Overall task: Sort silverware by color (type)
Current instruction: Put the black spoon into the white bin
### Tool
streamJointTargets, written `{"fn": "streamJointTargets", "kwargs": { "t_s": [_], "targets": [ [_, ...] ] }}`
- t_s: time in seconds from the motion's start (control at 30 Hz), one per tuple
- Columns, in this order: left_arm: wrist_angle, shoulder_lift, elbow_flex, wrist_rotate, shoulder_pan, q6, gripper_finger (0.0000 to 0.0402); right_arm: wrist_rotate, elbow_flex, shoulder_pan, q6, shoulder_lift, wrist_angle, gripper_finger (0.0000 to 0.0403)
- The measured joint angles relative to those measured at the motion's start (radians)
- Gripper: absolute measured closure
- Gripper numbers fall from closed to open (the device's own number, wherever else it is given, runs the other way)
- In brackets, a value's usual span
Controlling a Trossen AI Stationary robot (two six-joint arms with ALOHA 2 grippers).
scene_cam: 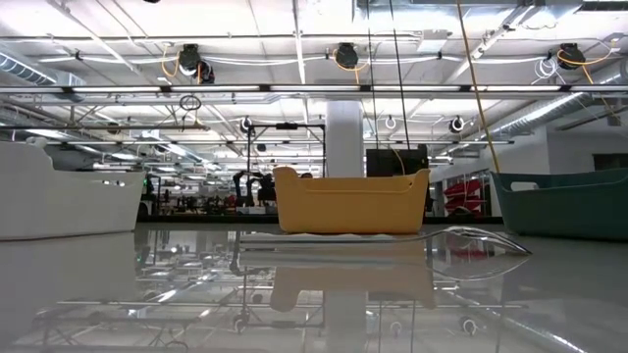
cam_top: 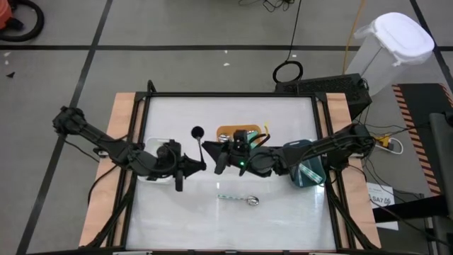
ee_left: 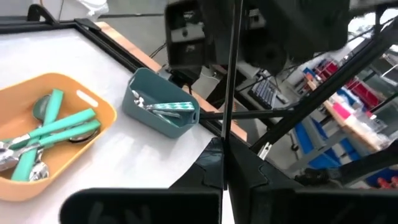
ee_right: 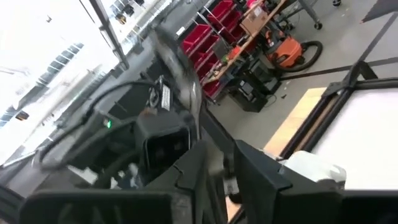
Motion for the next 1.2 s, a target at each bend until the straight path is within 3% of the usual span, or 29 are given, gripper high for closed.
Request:
{"fn": "streamJointTargets", "kwargs": {
  "t_s": [0.4,0.7,1.2],
  "targets": [
    [-0.179,-0.143,0.000,-0.007,-0.034,-0.072,0.0400,0.001,0.000,0.014,0.020,-0.007,-0.077,0.0301],
    [-0.357,-0.211,0.000,-0.049,-0.110,-0.238,0.0401,-0.003,0.000,0.022,0.038,-0.028,-0.172,0.0300],
    [-0.713,-0.229,0.000,-0.049,-0.274,-0.639,0.0401,-0.011,0.000,0.095,0.175,-0.157,-0.642,0.0300]
  ]
}}
